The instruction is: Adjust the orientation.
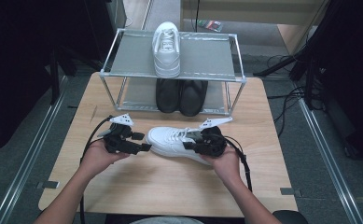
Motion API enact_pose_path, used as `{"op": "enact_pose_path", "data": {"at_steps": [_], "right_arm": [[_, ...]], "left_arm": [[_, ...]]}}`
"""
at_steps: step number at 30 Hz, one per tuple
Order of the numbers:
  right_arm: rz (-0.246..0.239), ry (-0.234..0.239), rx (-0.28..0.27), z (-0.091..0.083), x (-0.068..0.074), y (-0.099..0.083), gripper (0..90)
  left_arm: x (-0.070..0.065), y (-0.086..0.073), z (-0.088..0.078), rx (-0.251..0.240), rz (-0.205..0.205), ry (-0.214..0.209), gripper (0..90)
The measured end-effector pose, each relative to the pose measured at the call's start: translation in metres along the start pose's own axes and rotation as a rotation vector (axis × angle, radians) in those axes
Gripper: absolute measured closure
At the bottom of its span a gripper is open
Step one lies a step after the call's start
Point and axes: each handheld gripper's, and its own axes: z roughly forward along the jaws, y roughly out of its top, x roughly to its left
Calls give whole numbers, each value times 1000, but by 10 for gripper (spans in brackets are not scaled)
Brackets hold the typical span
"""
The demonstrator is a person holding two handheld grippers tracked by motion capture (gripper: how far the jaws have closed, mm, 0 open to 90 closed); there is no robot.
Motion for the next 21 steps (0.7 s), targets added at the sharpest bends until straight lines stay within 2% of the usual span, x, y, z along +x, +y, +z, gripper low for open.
{"op": "enact_pose_path", "data": {"at_steps": [3,4,6,10,12,13,15,18,19,21], "right_arm": [[-1,-5,-1,4,2,-5,808],[7,-4,-16,3,0,-8,778],[15,0,-28,1,-1,-9,753],[-16,-14,-27,-3,1,-8,722],[-29,-6,-58,-14,0,-6,712],[-29,-6,-58,-14,0,-6,712],[-52,-5,-71,-28,-2,-2,701],[-53,-7,-86,-36,-4,0,695],[-69,-26,-104,-45,-8,2,693],[-64,-24,-115,-51,-12,3,694]], "left_arm": [[-1,1,2,-9,6,0,396],[-1,2,3,-24,1,-4,400],[-1,4,6,-23,-5,-10,405],[-1,5,8,-12,-2,-9,415],[-2,6,10,-11,2,-11,418],[-2,7,10,-9,2,-11,418],[-3,7,11,-13,-3,-16,419],[-4,9,13,-9,-8,-15,422],[-4,9,14,-10,-7,-21,436],[-6,9,15,-2,-12,-23,463]]}}
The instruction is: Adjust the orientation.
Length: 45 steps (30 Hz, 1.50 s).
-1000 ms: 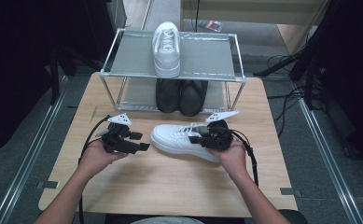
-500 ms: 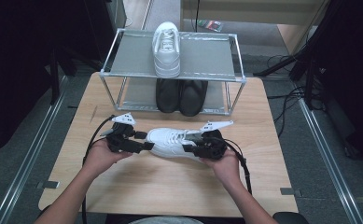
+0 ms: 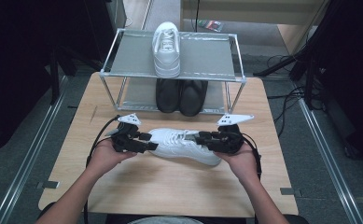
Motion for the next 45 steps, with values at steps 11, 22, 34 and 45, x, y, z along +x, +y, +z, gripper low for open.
{"op": "enact_pose_path", "data": {"at_steps": [11,22,34,45], "right_arm": [[-22,-27,-13,-5,-30,2,796],[92,-49,10,5,-69,-2,900],[115,-66,98,22,-80,-10,900],[120,-40,111,22,-78,-12,900]], "left_arm": [[-11,-2,4,-18,-29,36,816],[-18,-7,16,-6,-16,-3,900],[-13,-7,24,22,-25,5,893],[-8,-7,29,53,-29,16,896]]}}
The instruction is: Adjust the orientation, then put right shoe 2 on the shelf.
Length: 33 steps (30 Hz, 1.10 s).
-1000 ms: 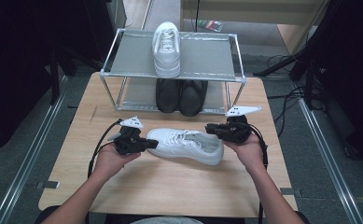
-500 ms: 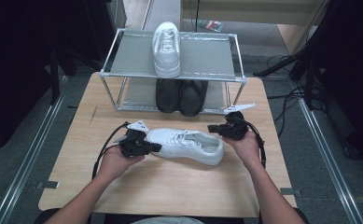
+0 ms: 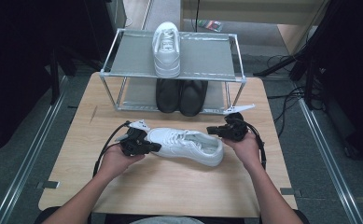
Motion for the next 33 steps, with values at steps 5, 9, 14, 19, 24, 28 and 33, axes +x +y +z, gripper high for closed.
{"op": "enact_pose_path", "data": {"at_steps": [5,9,14,19,24,28,33], "right_arm": [[-5,-2,5,-1,3,-2,900],[-13,-6,8,-2,7,-4,900],[-13,-12,5,-4,11,-8,900],[-9,-12,3,-6,16,-13,900],[-8,-9,4,-8,23,-17,900],[-4,-7,5,-10,29,-22,900],[-10,-17,-1,-11,39,-28,900]], "left_arm": [[1,1,1,7,6,-3,895],[3,3,2,8,10,1,897],[7,5,2,11,-2,-10,897],[11,7,2,13,-6,-14,896],[14,11,2,17,-9,-5,895],[18,14,3,17,-12,-5,890],[23,18,4,18,-12,-3,886]]}}
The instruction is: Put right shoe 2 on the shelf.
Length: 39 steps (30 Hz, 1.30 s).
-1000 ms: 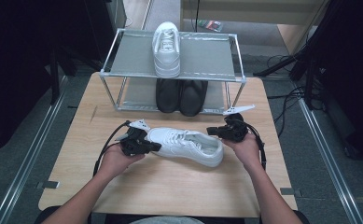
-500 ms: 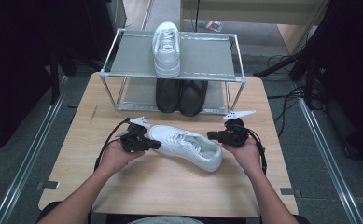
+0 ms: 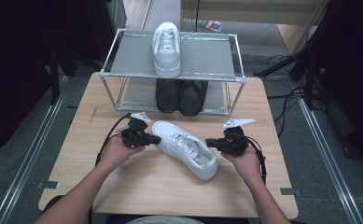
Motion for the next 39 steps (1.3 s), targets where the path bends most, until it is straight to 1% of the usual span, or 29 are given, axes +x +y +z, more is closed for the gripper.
{"op": "enact_pose_path", "data": {"at_steps": [6,7,13,16,17,19,22,23,25,27,28,30,31,32,33,34,35,38,39], "right_arm": [[2,-7,-10,-1,8,-6,900],[3,-8,-10,-1,10,-6,900],[-8,-16,-4,0,18,-9,900],[-22,-17,7,0,22,-10,900],[-39,-25,12,0,26,-10,900],[-43,-25,14,0,27,-10,900],[-40,-21,15,1,28,-11,900],[-38,-23,16,1,28,-11,900],[-15,-36,30,5,29,-12,900],[-16,-41,29,6,30,-12,900],[-20,-50,21,6,31,-12,900],[-20,-59,-17,3,34,-10,900],[-32,-76,-59,-1,39,-7,884],[-32,-76,-59,-1,39,-7,884],[-37,-75,-72,-3,41,-7,875],[-49,-73,-95,-5,47,-5,861],[-59,-73,-98,-4,50,-4,855],[-61,-73,-108,-4,53,-3,847],[-66,-78,-125,-4,57,-3,804]], "left_arm": [[5,4,2,-5,-9,-9,881],[6,4,2,-7,-16,-11,880],[10,7,4,-14,-22,-14,873],[12,8,5,-22,-28,-17,867],[12,8,6,-24,-22,-14,867],[11,9,6,-29,-17,-5,867],[11,9,7,-33,-17,-1,868],[12,9,8,-38,-25,-4,868],[13,11,9,-41,-22,-5,867],[14,11,8,-35,-17,-8,867],[14,12,8,-35,-18,-10,867],[14,12,7,-41,-17,-6,847],[14,12,5,-47,-21,-7,825],[14,12,5,-47,-21,-7,817],[15,12,3,-52,-28,-9,817],[15,12,1,-50,-32,-6,803],[15,12,-2,-50,-35,-4,794],[16,11,-7,-51,-35,-2,760],[16,10,-13,-64,-39,2,741]]}}
